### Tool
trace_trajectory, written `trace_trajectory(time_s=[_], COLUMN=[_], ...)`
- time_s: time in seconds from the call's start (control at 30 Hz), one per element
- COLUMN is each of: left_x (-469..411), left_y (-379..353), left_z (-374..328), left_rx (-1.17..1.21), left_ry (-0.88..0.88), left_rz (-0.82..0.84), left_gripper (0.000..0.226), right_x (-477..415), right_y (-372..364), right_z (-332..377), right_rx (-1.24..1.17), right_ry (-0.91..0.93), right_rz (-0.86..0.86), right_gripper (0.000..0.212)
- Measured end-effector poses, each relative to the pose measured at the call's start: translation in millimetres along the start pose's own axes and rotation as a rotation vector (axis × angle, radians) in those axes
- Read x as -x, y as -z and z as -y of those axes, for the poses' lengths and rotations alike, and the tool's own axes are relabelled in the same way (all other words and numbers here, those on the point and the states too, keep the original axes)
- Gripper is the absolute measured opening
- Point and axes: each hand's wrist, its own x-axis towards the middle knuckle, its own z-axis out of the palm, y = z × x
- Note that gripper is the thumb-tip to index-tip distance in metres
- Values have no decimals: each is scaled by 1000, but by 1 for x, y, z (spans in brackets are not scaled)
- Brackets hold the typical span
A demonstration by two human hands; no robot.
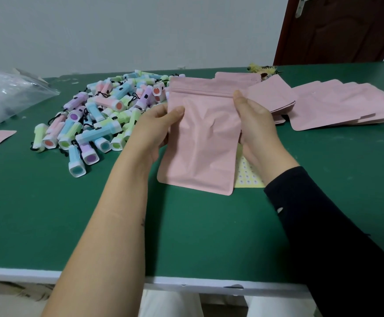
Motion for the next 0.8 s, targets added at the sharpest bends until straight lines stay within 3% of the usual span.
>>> trace_trajectory(time_s=[0.13,0.43,0.57,0.63,0.73,0.8], left_x=[-2,-6,-6,-6,-2,0], left_y=[-3,-3,-2,-1,-2,-5], left_z=[0,-3,-5,-6,-4,-1], left_rx=[120,293,304,292,172,92], left_ry=[6,-83,-41,-10,62,79], left_rz=[-39,-232,-290,-213,4,90], left_gripper=[13,25,16,9,26,22], right_x=[2,2,6,8,6,4], right_y=[-2,-3,-4,-6,-6,-4], right_z=[-8,-13,-14,-15,-14,-12], right_rx=[139,208,187,156,83,59], right_ry=[-75,-89,-129,-106,-74,-76], right_rz=[145,296,387,317,165,117], right_gripper=[18,9,11,7,10,12])
